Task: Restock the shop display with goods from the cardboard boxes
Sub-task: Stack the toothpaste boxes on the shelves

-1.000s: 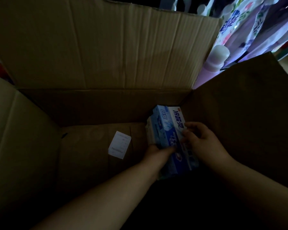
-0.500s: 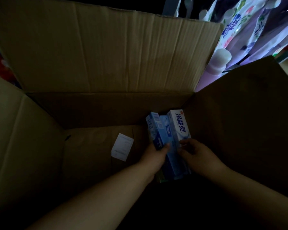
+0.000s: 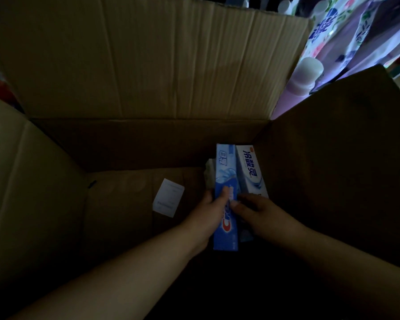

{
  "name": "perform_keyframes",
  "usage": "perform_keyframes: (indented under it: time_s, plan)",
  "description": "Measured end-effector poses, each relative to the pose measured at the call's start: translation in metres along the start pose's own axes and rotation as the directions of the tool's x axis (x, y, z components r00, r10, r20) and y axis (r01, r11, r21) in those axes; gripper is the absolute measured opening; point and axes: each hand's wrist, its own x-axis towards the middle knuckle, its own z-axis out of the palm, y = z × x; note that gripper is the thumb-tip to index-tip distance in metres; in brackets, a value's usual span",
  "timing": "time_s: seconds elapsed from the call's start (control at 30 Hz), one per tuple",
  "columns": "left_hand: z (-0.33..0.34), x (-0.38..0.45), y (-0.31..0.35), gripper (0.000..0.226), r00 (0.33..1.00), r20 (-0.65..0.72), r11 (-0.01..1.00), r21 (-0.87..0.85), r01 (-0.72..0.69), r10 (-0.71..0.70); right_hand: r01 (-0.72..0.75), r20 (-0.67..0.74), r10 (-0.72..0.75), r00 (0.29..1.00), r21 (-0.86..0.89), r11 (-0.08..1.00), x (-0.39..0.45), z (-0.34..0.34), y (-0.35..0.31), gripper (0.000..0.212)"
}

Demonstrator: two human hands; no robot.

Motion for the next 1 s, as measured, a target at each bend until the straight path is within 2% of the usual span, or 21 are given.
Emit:
perform_keyframes:
  time_s: [0.1, 0.17, 0.27, 0.4, 0.63, 0.73, 0.83, 0.93, 1.0]
  plan:
    - [0.003, 0.0, 0.003, 0.047, 0.999, 0.045, 0.998, 0.059, 0.007, -0.01, -0.073, 0.017, 0.072, 0.997, 0.092, 0.993, -0.002, -0.007, -0.004, 0.034]
    - [0.003, 0.006, 0.002, 0.05, 1.0, 0.006, 0.986, 0.165, -0.014, 0.013, -0.078, -0.056, 0.085, 0.995, 0.12, 0.99, -0.003, -0.018, -0.004, 0.036]
    - [0.008, 0.019, -0.004, 0.047, 0.989, -0.057, 0.909, 0.402, -0.105, 0.14, -0.048, -0.18, 0.07, 0.981, 0.124, 0.991, -0.006, -0.033, -0.006, 0.042]
    - [0.021, 0.028, -0.014, 0.069, 0.983, -0.077, 0.842, 0.53, -0.103, 0.168, -0.102, -0.156, 0.122, 0.98, 0.129, 0.986, -0.009, -0.037, -0.01, 0.047]
    - [0.024, 0.03, -0.023, 0.08, 0.985, -0.085, 0.908, 0.407, -0.102, 0.149, -0.11, -0.132, 0.129, 0.983, 0.145, 0.983, -0.003, -0.039, -0.011, 0.047]
    - [0.024, 0.028, -0.019, 0.075, 0.983, -0.096, 0.961, 0.244, -0.132, 0.159, -0.076, -0.13, 0.106, 0.986, 0.218, 0.973, -0.002, -0.04, -0.011, 0.047]
    - [0.022, 0.026, -0.014, 0.072, 0.987, -0.093, 0.988, 0.101, -0.119, 0.128, -0.068, -0.103, 0.1, 0.99, 0.277, 0.958, -0.005, -0.041, -0.009, 0.041]
    - [0.025, 0.03, -0.016, 0.077, 0.988, -0.096, 0.991, 0.069, -0.119, 0.125, -0.07, -0.074, 0.095, 0.993, 0.292, 0.954, -0.005, -0.043, -0.008, 0.033]
    - [0.027, 0.031, -0.017, 0.072, 0.99, -0.11, 0.994, 0.065, -0.084, 0.091, -0.067, -0.069, 0.091, 0.994, 0.291, 0.954, -0.005, -0.045, -0.007, 0.017]
